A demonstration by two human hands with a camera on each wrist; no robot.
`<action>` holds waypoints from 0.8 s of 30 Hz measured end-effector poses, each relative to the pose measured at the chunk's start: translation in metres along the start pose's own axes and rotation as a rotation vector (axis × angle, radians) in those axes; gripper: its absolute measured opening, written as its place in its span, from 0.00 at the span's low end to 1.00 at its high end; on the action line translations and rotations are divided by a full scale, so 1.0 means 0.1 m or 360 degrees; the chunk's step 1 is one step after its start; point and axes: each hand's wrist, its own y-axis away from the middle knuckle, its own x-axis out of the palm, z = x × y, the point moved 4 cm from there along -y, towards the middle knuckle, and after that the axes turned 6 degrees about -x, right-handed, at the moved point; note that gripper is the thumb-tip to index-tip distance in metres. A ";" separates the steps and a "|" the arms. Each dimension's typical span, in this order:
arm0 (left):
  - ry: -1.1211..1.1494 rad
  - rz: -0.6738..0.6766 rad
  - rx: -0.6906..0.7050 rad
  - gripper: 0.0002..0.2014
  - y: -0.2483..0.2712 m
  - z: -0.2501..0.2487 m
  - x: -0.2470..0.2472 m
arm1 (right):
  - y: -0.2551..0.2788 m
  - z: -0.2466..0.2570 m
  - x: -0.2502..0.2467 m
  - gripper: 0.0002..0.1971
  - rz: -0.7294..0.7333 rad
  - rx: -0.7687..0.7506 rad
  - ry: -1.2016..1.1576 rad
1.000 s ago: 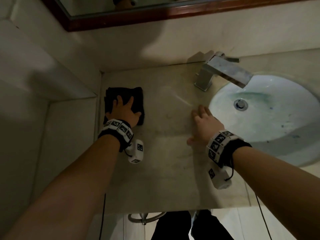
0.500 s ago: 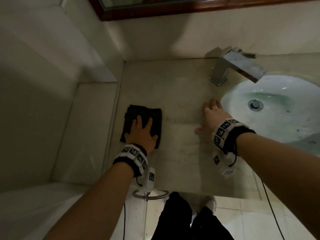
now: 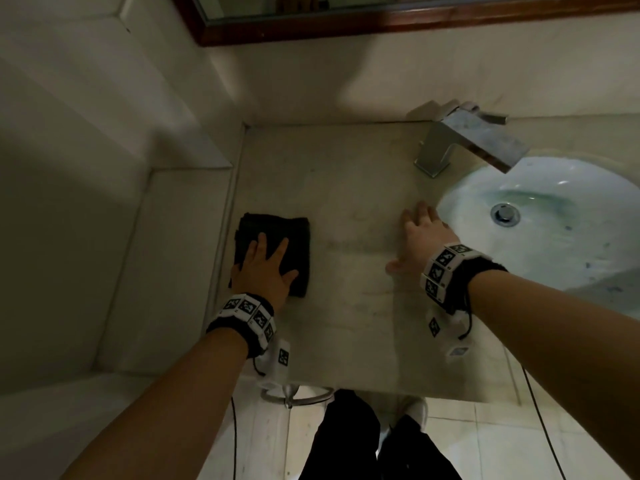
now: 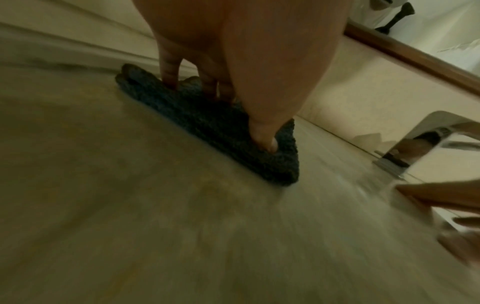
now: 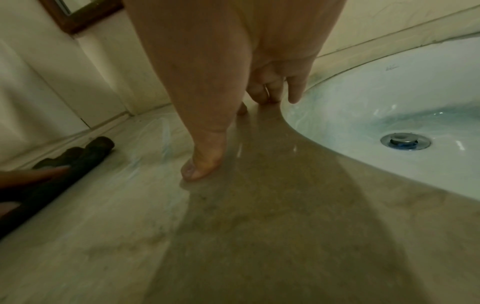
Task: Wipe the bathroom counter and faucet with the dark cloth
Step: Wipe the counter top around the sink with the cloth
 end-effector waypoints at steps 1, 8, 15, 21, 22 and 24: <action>0.0006 0.0012 0.0002 0.34 -0.11 0.01 -0.05 | -0.01 -0.01 0.01 0.61 -0.0002 0.0011 -0.0010; -0.0043 0.0057 0.0060 0.36 -0.93 -0.11 -0.36 | -0.06 0.01 0.04 0.62 -0.0013 0.0029 -0.0016; -0.0121 0.0079 0.0129 0.37 -1.64 -0.46 -0.76 | -0.07 0.00 0.05 0.61 -0.0052 -0.0002 -0.0067; -0.0166 0.0038 0.0159 0.37 -1.99 -0.63 -0.84 | -0.06 -0.02 0.05 0.61 -0.0009 -0.0004 -0.0082; -0.0147 0.0028 0.0162 0.37 -1.99 -0.61 -0.83 | -0.05 -0.03 0.06 0.61 -0.0009 -0.0007 -0.0084; -0.0115 -0.0004 0.0171 0.36 -1.92 -0.60 -0.83 | -0.06 -0.03 0.07 0.62 -0.0011 0.0002 -0.0080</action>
